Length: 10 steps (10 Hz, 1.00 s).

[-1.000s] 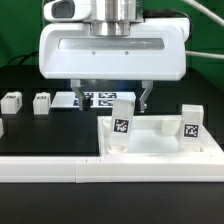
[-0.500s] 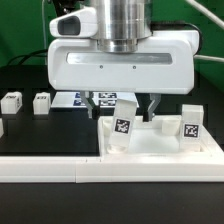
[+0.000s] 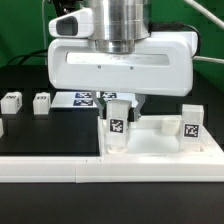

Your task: Assemble square table

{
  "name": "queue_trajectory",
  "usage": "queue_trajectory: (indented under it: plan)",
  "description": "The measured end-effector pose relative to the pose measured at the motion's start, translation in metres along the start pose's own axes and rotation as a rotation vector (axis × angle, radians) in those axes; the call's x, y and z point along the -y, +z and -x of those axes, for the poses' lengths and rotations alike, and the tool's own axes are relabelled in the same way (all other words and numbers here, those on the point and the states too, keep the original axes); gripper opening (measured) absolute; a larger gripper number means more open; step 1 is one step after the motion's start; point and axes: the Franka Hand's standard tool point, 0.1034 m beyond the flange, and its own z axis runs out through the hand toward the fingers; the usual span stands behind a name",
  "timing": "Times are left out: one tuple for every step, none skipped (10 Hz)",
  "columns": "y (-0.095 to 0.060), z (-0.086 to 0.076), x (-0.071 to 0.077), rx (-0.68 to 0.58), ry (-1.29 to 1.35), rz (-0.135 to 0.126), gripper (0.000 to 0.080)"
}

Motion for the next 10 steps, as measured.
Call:
queue_trajectory:
  plan:
    - [0.0,0.0,0.0001,0.0,0.063,0.0,0.0288]
    - [0.0001,0.0,0.0002,0.0,0.118,0.0,0.0288]
    - [0.0005,-0.0003,0.0003,-0.002,0.199,0.0,0.0288]
    - [0.0009,-0.0022,0.0015,-0.007,0.313,-0.002,0.0288]
    - [0.001,-0.0025,0.0036,-0.007,0.449,0.002,0.0288]
    - [0.0013,-0.003,0.0037,-0.007,0.57,0.003,0.0288]
    - [0.0013,-0.0034,0.0038,-0.008,0.703,0.001,0.029]
    - [0.0014,-0.0038,0.0034,-0.002,0.792,-0.009,0.029]
    - [0.002,-0.0043,0.0034,0.003,0.917,-0.023,0.029]
    - [0.0023,-0.0045,0.0029,0.009,1.047,-0.042,0.029]
